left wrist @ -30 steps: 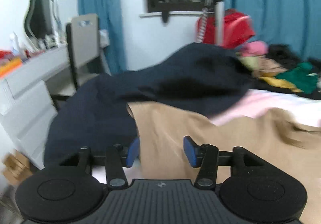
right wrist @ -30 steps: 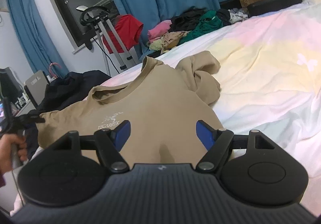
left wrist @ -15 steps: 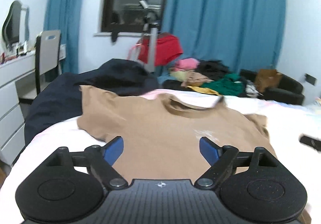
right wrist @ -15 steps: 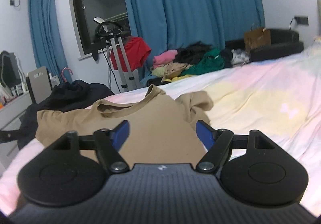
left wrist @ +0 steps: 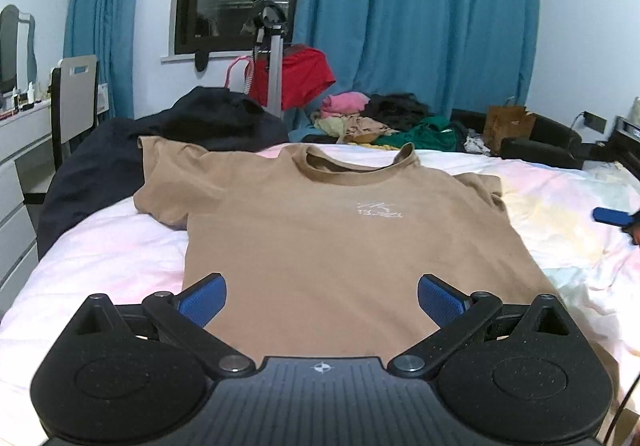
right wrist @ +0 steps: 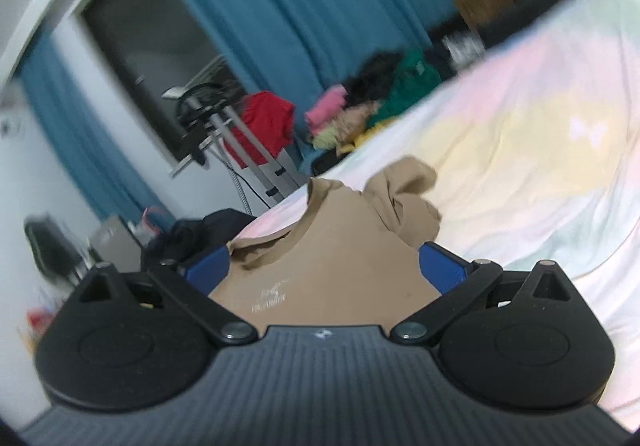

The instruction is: Fold clothes

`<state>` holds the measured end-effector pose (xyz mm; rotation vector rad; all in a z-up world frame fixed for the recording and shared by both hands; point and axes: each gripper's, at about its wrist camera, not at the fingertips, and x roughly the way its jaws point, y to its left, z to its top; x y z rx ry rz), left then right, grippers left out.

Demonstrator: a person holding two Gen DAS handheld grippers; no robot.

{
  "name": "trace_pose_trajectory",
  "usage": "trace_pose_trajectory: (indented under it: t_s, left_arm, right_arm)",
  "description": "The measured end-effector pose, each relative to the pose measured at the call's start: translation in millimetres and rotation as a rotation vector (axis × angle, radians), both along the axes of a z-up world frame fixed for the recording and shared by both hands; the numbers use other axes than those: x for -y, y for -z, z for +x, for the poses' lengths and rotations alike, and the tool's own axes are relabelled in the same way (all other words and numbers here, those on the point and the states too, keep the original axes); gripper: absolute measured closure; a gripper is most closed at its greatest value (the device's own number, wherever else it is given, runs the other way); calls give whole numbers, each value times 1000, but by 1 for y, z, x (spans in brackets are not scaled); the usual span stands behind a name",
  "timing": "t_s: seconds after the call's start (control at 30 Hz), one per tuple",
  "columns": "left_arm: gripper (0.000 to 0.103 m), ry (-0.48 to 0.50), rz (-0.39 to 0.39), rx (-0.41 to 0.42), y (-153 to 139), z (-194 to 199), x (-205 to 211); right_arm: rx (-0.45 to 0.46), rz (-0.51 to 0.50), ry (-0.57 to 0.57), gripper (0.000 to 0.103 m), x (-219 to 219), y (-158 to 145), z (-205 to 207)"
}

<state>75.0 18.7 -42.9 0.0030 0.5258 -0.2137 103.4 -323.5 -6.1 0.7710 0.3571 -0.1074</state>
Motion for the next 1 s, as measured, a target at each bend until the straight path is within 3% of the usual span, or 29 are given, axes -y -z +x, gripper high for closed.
trace_pose_trajectory:
  t_s: [0.03, 0.07, 0.1, 0.13, 0.23, 0.43, 0.5, 0.53, 0.6, 0.73, 1.0]
  left_arm:
    - [0, -2, -3, -8, 4, 5, -2]
    - [0, -4, -3, -16, 9, 9, -2]
    - [0, -6, -2, -25, 13, 13, -3]
    - [0, -10, -3, -30, 17, 17, -4]
    - [0, -36, -18, -34, 26, 31, -6]
    - [2, -43, -89, -10, 36, 56, -8]
    - [3, -51, -106, 5, 40, 62, -7]
    - [4, -54, -111, 8, 42, 65, -5]
    - [5, -61, -111, 11, 46, 70, -4]
    - [7, -70, -105, -3, 52, 76, -2]
    - [7, -80, -113, 3, 47, 69, -4]
  right_arm:
    - [-16, 64, 2, 3, 12, 9, 15]
    - [-32, 114, -1, 14, 23, 18, 29]
    - [-47, 159, -6, 35, 33, 27, 43]
    - [-69, 190, 1, 38, 41, 37, 56]
    - [-108, 250, 58, 37, 61, 69, 86]
    - [-178, 247, 82, 39, 77, 113, 126]
    - [-158, 281, 81, 64, 80, 121, 132]
    - [-149, 284, 72, 68, 79, 122, 135]
    - [-132, 291, 55, 91, 78, 124, 140]
    - [-82, 227, 68, 93, 72, 110, 133]
    - [25, 228, 227, 97, 79, 75, 77]
